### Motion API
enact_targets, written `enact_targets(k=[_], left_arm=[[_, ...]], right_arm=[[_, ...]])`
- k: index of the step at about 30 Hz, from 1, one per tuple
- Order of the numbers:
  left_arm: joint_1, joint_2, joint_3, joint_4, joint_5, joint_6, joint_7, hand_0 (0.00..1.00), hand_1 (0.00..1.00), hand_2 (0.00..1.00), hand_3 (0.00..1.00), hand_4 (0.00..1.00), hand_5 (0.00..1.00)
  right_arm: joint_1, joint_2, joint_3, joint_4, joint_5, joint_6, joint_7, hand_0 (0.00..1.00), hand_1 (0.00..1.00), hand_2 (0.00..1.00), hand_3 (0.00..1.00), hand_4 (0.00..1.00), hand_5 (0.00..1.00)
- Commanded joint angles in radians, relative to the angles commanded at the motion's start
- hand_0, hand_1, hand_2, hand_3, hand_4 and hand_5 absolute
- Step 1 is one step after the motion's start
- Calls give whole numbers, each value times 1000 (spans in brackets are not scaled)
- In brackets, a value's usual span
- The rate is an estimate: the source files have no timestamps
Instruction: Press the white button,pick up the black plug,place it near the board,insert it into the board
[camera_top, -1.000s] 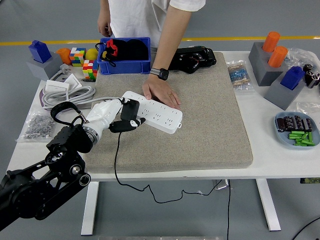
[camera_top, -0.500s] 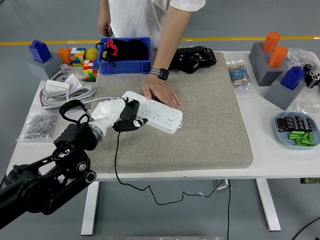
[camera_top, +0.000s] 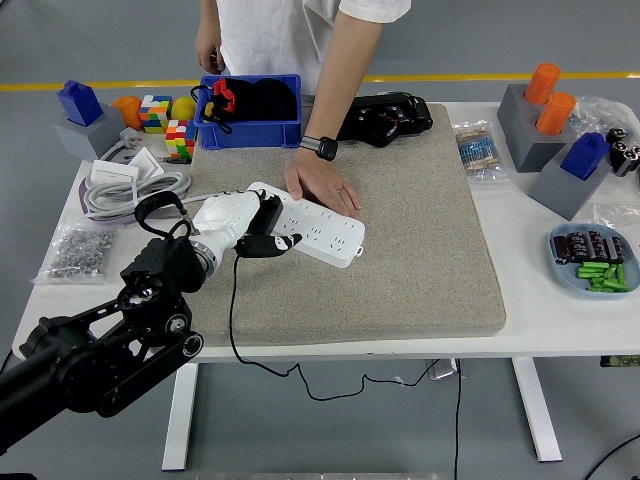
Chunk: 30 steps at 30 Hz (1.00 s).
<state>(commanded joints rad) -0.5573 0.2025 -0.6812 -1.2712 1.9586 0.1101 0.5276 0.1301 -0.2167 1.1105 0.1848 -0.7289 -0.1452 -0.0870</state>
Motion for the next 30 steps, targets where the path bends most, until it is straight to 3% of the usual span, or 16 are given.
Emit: enact_targets(k=[10, 18, 23, 30], left_arm=[[-49, -36, 32, 91, -21, 5, -19, 892, 892, 842, 825, 832, 695], [-52, -42, 58, 120, -47, 8, -27, 892, 890, 840, 822, 831, 693], [-37, -34, 42, 105, -48, 7, -27, 890, 888, 837, 820, 830, 691], [-15, -5, -74, 23, -27, 31, -51, 891, 887, 838, 820, 830, 691]], right_arm=[[3, -2, -7, 0, 6, 0, 0, 639, 578, 610, 546, 649, 319], [2, -2, -13, 0, 8, 1, -1, 639, 575, 610, 546, 649, 319], [0, -2, -14, 0, 7, 0, -1, 638, 574, 610, 546, 649, 319], [0, -3, -16, 0, 5, 0, -1, 638, 575, 610, 546, 649, 319]])
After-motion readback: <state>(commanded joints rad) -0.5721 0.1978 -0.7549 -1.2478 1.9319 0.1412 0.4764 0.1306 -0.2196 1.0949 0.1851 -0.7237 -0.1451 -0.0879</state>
